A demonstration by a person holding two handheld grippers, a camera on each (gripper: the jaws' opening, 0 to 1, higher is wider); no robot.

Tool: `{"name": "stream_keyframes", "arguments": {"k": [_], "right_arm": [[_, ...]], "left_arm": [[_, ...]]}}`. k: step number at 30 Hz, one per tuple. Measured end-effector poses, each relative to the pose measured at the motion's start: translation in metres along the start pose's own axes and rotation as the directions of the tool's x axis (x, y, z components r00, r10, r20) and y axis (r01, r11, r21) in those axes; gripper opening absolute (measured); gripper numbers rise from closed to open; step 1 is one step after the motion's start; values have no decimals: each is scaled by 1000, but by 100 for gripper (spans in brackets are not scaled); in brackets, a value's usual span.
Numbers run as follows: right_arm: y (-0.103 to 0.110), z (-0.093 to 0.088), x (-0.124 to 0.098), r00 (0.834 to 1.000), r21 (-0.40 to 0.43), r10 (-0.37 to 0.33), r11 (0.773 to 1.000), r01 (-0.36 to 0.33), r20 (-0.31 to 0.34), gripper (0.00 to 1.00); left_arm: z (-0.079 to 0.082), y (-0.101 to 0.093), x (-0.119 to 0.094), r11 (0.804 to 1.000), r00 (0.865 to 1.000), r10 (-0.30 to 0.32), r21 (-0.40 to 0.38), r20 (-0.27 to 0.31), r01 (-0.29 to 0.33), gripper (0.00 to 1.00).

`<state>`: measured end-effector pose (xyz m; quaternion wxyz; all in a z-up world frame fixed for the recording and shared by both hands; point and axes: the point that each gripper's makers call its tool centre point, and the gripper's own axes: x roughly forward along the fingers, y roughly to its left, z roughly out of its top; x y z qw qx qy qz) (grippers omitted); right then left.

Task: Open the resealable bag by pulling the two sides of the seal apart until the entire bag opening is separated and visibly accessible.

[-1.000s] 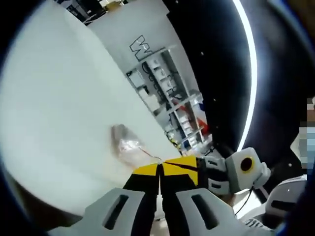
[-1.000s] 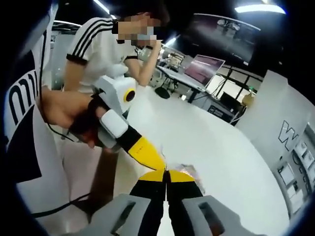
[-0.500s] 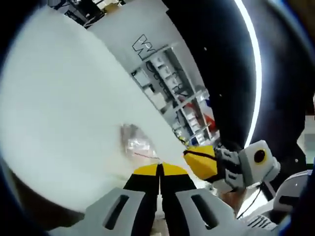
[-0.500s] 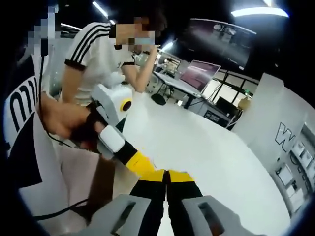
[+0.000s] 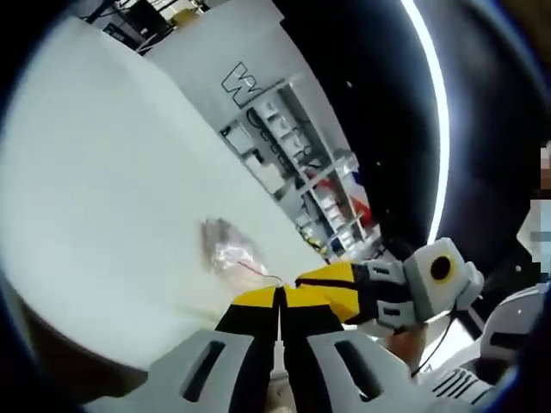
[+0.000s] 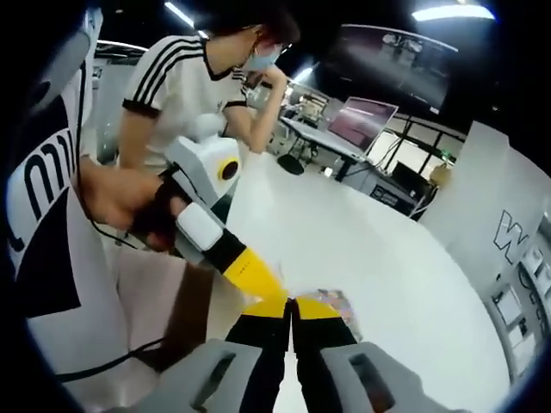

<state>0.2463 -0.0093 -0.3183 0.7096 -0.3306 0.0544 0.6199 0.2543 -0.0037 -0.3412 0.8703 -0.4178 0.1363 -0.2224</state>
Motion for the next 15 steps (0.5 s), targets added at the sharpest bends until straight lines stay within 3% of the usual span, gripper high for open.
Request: {"name": "stream_keyframes", "arguments": {"k": [5,15], "right_arm": [[5,-11,12,1000,7,11,1000,-11,-24,0],[6,-14,14,999,30,32,999,-31,-24,0]], "left_arm": [[1,0,-1,1000,1000,4,15,3,-4,0],[0,1,0,995,1000,28,97,-8,-27,0]]}}
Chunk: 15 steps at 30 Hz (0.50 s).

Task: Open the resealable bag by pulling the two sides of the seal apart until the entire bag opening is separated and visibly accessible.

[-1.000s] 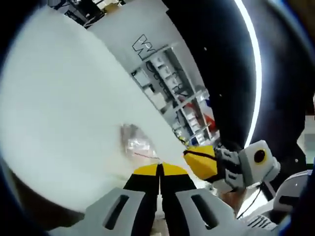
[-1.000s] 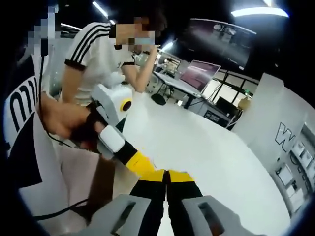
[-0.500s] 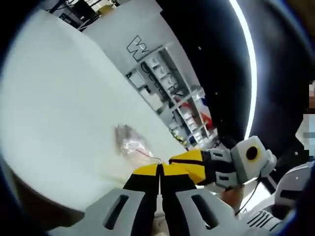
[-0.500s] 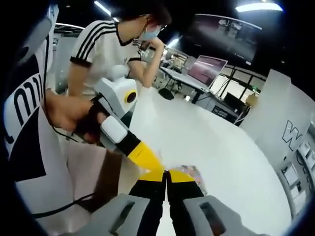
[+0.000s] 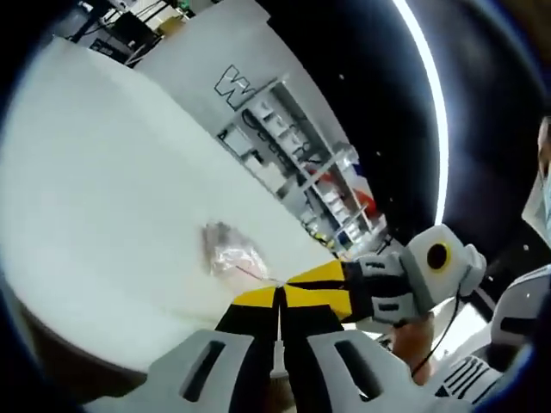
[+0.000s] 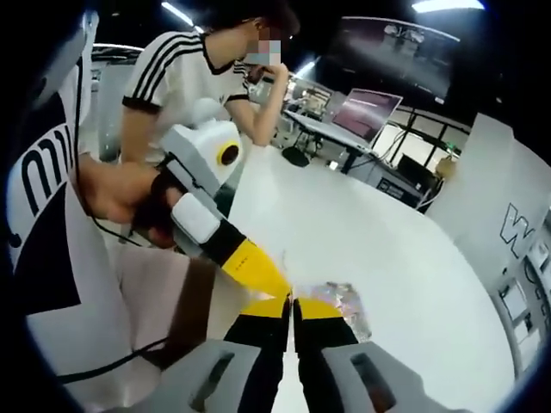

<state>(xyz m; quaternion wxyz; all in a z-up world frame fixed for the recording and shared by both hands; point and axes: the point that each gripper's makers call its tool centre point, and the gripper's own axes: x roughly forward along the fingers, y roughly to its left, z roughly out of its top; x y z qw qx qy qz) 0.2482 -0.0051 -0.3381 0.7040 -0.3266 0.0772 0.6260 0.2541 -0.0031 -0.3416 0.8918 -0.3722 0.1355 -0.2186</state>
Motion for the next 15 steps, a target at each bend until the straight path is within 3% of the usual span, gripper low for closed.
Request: {"name": "stream_keyframes", "arguments": {"k": [5,9,12,15], "right_arm": [[1,0,-1,1000,22,-8,1000,9,-8,0],[-2,8,-2,997,-52,-72,996,72,8,0],[-5,7,-5,997,-38,-71,997,71,12,0],[-10,10,-8,995,-31,-93,995,93,27,0]], "left_arm": [[-2,1,-1,1000,1000,10,27,-15,-10,0],[-4,7,-1,997,997,48,61,-55,-45,0],[-6,5,1,1000,999,24,14,-42,-23,0],[-7,5,0,999,998,35,35,-47,-34,0]]}}
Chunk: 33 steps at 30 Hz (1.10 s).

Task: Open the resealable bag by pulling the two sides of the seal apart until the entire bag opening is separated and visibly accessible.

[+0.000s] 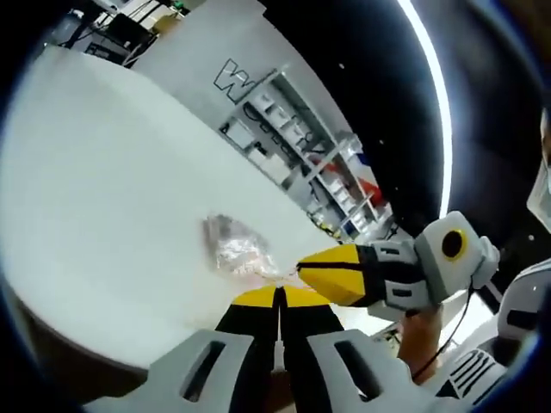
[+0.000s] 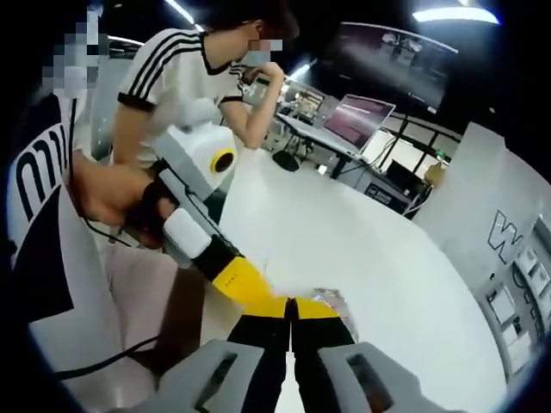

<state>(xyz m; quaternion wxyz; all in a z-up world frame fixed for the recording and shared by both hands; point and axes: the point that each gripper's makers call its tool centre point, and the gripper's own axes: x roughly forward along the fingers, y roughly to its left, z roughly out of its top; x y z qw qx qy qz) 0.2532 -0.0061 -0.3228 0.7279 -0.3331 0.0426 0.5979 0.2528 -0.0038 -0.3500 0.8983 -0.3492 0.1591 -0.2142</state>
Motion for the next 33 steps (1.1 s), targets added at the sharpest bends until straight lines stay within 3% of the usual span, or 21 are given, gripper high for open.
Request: {"name": "stream_keyframes", "arguments": {"k": [11,16,19,26,30,33], "right_arm": [[-19,19,-11,991,-58,-104,992,109,81,0],[-10,12,-6,995,-107,-83,990,89,58,0],[-1,7,0,998,-133,-57,989,61,36,11],[5,-1,8,999,-167,-31,986,29,-8,8],[-3,11,6,997,-162,-53,985,61,54,0],[-20,25,-1,984,-150,-127,978,145,125,0]], "left_arm": [[0,-3,-2,1000,1000,-5,-12,4,5,0],[3,-3,-3,1000,1000,-11,-12,16,11,0],[0,-2,-2,1000,1000,-9,-11,10,9,0],[-3,-4,-2,1000,1000,-11,8,-2,11,1],[-6,-4,0,1000,1000,-10,10,-13,10,1],[-9,-4,1,1000,1000,-6,18,-29,7,1]]}}
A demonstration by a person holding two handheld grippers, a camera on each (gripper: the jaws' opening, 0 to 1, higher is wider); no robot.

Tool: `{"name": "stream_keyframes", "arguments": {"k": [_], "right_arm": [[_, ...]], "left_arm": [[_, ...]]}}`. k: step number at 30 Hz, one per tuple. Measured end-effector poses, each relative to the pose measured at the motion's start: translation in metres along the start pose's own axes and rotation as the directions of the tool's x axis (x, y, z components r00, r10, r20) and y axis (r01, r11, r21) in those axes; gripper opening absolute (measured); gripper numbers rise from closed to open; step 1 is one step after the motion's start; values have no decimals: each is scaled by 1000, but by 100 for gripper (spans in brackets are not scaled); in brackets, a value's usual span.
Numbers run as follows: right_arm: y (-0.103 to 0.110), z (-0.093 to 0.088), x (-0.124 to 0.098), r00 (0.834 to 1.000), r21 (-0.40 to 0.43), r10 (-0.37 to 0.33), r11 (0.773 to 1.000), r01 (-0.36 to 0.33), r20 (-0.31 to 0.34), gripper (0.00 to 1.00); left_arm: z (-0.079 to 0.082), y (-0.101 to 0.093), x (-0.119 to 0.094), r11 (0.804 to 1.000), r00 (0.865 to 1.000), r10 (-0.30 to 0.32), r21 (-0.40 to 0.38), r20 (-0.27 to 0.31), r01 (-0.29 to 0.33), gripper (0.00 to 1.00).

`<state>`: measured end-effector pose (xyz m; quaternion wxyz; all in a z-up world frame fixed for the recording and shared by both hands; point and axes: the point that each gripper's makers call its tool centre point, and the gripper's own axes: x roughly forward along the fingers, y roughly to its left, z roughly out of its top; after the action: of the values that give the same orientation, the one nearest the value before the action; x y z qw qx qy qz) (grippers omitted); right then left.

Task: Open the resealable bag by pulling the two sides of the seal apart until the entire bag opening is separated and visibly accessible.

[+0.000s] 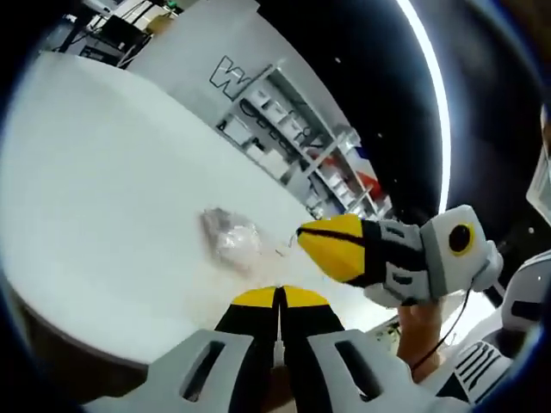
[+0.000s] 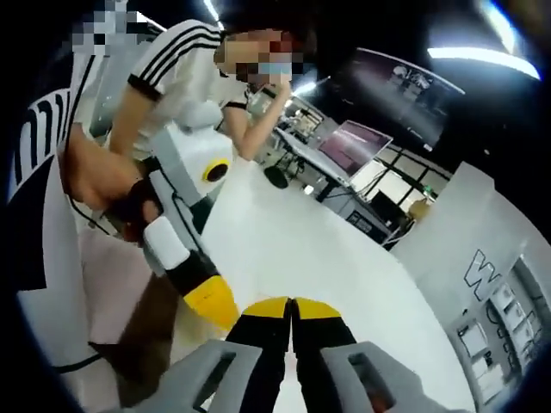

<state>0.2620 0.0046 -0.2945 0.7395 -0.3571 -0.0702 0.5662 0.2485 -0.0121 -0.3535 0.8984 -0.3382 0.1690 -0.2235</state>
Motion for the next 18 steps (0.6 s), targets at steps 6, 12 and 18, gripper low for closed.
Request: {"name": "stream_keyframes", "arguments": {"k": [6,12,18], "right_arm": [[-42,17,-20,979,27,-179,984,177,96,0],[15,-2,-14,992,126,127,984,-127,6,14],[35,-26,-5,979,58,169,985,-163,-115,12]], "left_arm": [[-4,1,1,1000,1000,7,-3,-18,-7,1],[0,-1,0,1000,1000,2,5,-6,-1,1],[1,0,0,1000,1000,0,9,0,0,1]]}}
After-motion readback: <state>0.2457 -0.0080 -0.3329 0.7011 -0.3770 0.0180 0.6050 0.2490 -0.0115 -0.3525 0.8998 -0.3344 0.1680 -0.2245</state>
